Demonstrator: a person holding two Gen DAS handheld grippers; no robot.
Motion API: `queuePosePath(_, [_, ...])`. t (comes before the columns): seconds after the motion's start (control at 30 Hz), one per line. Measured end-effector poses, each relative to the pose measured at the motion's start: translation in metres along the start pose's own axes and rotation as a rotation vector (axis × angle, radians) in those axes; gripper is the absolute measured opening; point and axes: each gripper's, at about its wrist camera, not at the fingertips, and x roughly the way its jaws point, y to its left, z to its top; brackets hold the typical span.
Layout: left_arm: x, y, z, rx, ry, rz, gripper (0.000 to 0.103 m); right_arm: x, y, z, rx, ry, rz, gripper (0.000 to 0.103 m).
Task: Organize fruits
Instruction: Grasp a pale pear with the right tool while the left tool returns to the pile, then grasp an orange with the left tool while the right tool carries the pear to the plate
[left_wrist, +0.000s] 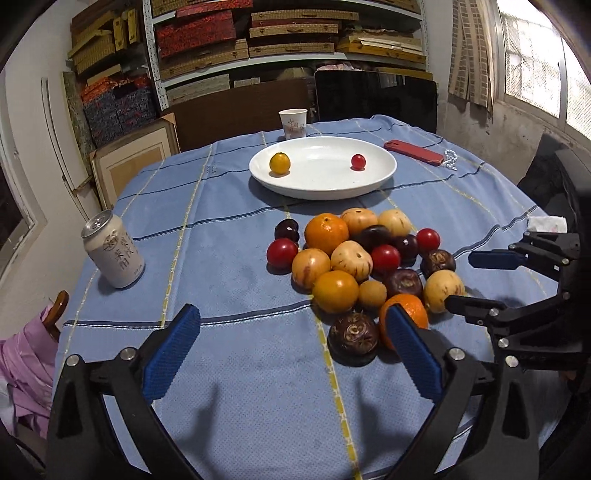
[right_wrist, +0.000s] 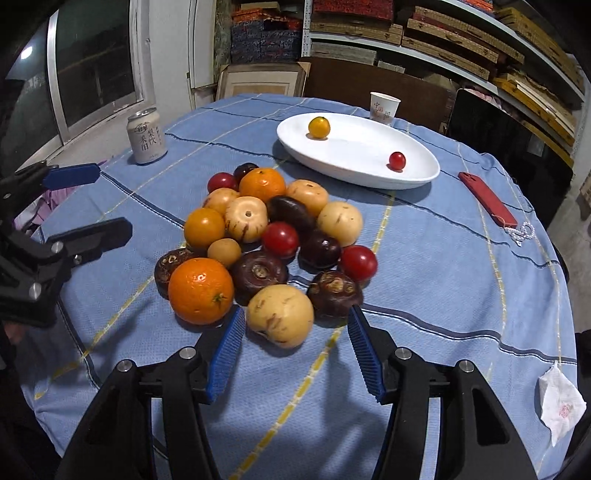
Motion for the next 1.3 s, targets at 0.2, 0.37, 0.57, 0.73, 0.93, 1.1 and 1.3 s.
queuePosePath(0.2, [0.002, 0.003, -0.002, -0.025, 0.01, -0.029, 0.098, 0.017, 0.007, 0.004, 0.018, 0.027, -0.012, 0.045])
queuePosePath(0.37, [0.002, -0.014, -0.001, -0.003, 0.014, -0.068, 0.098, 0.006, 0.004, -0.003, 0.035, 0.026, 0.016, 0.042])
queuePosePath(0.57, [0.006, -0.047, 0.001, 0.044, 0.009, -0.101, 0.098, -0.033, -0.01, -0.026, 0.056, -0.037, -0.021, 0.042])
queuePosePath(0.73, [0.014, -0.072, 0.004, 0.057, 0.008, -0.113, 0.098, -0.054, -0.023, -0.052, 0.09, -0.048, -0.044, 0.042])
queuePosePath(0.93, [0.028, -0.094, 0.005, 0.093, 0.024, -0.106, 0.098, -0.058, -0.037, -0.063, 0.129, -0.039, -0.065, 0.042])
queuePosePath(1.1, [0.036, -0.098, 0.004, 0.104, 0.037, -0.087, 0.098, -0.058, -0.037, -0.063, 0.125, -0.044, -0.054, 0.042])
queuePosePath(1.3, [0.038, -0.098, 0.002, 0.104, 0.045, -0.108, 0.098, -0.056, -0.036, -0.063, 0.135, -0.04, -0.05, 0.042])
